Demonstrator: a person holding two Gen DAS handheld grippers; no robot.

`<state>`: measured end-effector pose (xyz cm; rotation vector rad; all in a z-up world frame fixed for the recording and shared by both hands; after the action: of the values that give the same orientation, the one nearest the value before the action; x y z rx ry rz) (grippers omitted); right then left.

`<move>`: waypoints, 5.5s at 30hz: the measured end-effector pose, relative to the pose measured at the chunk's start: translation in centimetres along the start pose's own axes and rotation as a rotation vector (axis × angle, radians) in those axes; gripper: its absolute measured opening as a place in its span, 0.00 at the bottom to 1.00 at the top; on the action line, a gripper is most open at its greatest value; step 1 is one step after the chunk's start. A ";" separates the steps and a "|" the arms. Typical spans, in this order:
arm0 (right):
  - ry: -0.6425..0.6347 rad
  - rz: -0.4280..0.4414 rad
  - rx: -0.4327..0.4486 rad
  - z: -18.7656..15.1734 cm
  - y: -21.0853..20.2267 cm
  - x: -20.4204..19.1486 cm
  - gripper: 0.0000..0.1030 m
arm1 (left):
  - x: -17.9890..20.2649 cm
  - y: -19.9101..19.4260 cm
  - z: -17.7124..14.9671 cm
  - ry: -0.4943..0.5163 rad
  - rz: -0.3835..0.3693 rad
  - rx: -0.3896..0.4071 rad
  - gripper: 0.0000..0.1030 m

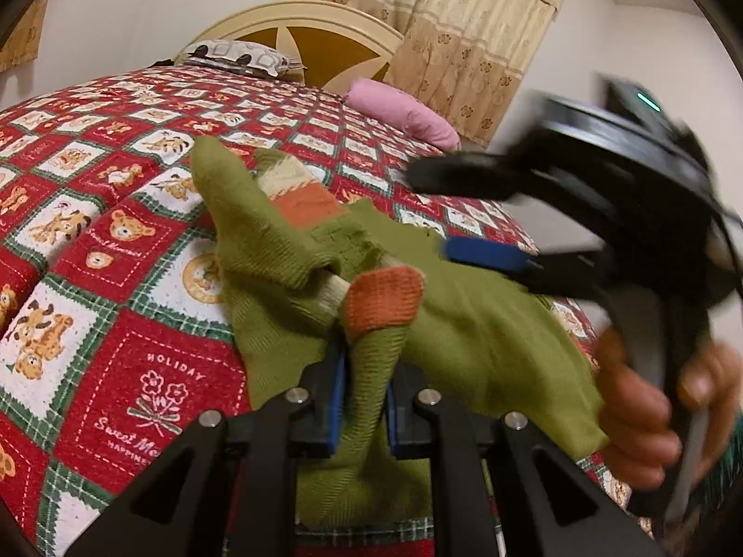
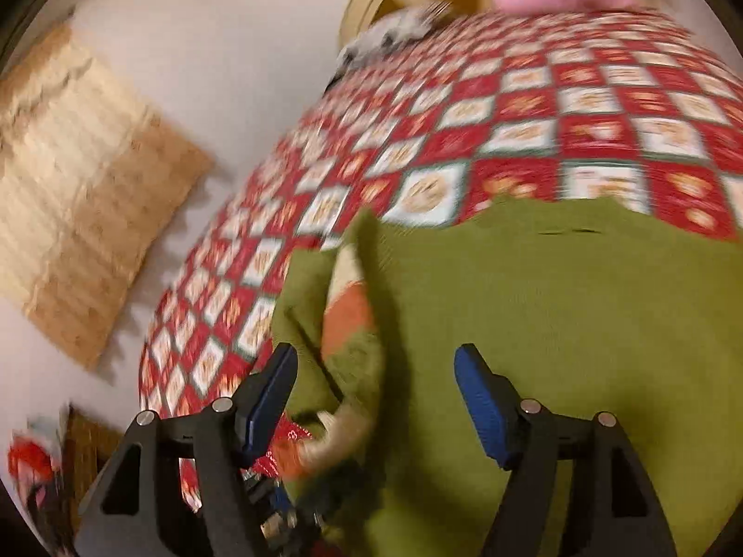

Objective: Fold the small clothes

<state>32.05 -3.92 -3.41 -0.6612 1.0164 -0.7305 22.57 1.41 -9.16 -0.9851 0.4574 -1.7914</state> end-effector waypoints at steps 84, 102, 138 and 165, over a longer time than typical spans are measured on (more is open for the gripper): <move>0.234 -0.312 0.270 -16.4 -20.5 18.4 0.34 | 10.0 -4.1 -8.0 0.401 -0.106 -0.185 0.68; 0.134 -0.446 0.119 -18.2 -13.3 16.0 0.24 | 8.6 2.1 -4.7 0.193 0.210 -0.190 0.74; 0.079 -0.597 0.159 -14.6 -11.3 13.8 0.24 | 6.8 -0.3 2.0 0.230 0.308 -0.079 0.88; 0.310 -0.431 0.280 -19.1 -13.7 18.7 0.46 | 4.6 4.2 -0.5 0.091 0.146 -0.182 1.00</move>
<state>17.84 -29.66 -9.54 -0.5354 1.0356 -1.3593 23.80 -4.53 -10.45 -0.9703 0.7414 -1.6893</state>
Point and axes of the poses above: each gripper's, at about its wrist camera, not at the fingertips, and y roughly the way its jaws point, x to its right, z to its top, the point moved 5 cm from there along y, roughly the way its jaws point, and after that the axes turned 12 degrees about -x, right-handed, at the moved point
